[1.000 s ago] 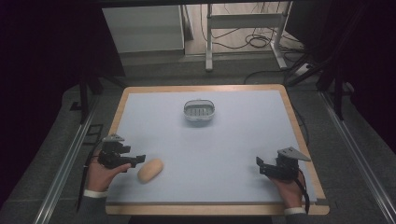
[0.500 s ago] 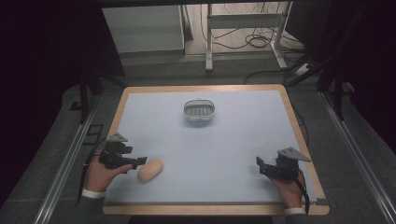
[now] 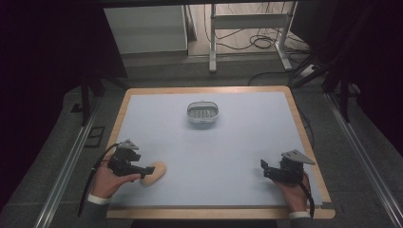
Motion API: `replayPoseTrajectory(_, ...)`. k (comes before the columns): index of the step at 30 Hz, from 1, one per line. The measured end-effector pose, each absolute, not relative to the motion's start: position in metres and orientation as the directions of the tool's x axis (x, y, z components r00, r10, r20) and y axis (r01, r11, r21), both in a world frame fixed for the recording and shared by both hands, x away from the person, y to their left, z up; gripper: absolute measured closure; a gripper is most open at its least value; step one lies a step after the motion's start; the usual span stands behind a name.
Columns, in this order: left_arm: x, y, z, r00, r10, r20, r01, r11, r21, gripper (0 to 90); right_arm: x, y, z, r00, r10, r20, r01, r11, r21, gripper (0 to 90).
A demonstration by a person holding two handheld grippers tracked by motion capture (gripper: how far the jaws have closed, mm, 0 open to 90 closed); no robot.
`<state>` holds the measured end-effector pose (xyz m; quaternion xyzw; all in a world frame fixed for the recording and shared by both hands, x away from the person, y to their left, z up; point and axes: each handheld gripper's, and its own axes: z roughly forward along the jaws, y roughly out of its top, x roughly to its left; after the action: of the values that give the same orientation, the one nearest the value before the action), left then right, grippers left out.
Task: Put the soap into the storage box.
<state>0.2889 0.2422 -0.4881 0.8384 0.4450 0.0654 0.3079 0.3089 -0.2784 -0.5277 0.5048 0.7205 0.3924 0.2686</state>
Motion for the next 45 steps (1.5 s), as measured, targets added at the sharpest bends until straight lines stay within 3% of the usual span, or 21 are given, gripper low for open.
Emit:
replayPoseTrajectory(24, 0.297, 0.215, -0.521, 0.615, 0.778, -0.126, 0.738, -0.512, 0.441, 16.5, 0.309, -0.277, -0.528, -0.339, 0.941, -0.005, 0.522, 0.192, 0.831, 7.5)
replayPoseTrajectory(36, 0.295, 0.212, -0.523, 0.609, 0.789, -0.078, 0.729, -0.518, 0.448, 24.5, 0.31, -0.277, -0.528, -0.336, 0.942, 0.001, 0.525, 0.187, 0.831, 7.5)
replayPoseTrajectory(39, 0.294, 0.213, -0.523, 0.612, 0.787, -0.073, 0.722, -0.52, 0.457, 32.1, 0.31, -0.277, -0.528, -0.336, 0.942, 0.0, 0.525, 0.187, 0.83, 7.5)
replayPoseTrajectory(45, 0.294, 0.214, -0.522, 0.623, 0.779, -0.071, 0.713, -0.528, 0.462, 32.5, 0.31, -0.278, -0.528, -0.328, 0.945, 0.0, 0.527, 0.183, 0.83, 7.5)
